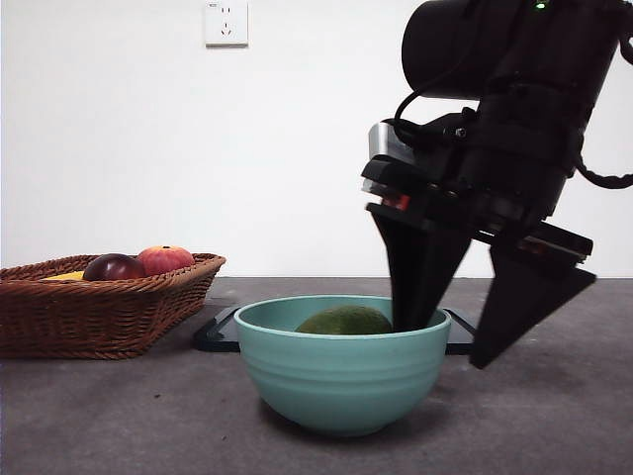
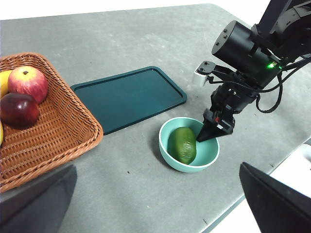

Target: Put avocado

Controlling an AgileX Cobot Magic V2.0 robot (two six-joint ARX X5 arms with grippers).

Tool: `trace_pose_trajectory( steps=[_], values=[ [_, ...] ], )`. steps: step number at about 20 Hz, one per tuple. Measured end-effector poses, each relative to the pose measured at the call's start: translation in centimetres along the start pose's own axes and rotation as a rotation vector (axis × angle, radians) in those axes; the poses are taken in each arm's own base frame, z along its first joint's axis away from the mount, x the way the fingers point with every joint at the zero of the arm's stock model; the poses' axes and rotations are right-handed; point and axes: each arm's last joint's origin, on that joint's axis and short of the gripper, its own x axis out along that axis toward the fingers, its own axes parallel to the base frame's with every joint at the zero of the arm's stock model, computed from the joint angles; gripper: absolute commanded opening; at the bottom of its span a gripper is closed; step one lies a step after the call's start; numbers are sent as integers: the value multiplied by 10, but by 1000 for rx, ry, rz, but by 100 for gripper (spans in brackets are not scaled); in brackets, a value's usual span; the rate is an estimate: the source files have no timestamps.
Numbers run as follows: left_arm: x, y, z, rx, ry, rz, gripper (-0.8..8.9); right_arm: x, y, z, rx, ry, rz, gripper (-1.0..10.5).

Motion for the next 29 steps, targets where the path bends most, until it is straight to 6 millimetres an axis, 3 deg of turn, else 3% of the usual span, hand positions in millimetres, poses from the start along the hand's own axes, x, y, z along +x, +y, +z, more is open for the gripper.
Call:
trace_pose_trajectory(
  steps=[5, 11, 14, 17, 20, 26, 29],
  values=[
    [0, 0, 0, 0, 0, 0, 620, 3, 4, 0, -2, 0, 10, 7],
    [0, 0, 0, -3, 0, 0, 620, -3, 8, 6, 24, -11, 9, 7],
    [0, 0, 0, -3, 1, 0, 620, -18, 14, 18, 30, -27, -33, 7],
    [0, 0, 0, -3, 2, 0, 620, -37, 19, 43, 44, -69, -52, 7],
    [0, 0, 0, -3, 3, 1, 620, -44, 14, 78, 79, -60, -83, 7],
    [0, 0, 0, -3, 3, 1, 620, -31, -25, 154, 178, -70, -132, 7],
    [0, 0, 0, -3, 3, 1, 620, -14, -40, 177, 205, -70, -129, 7]
  ],
)
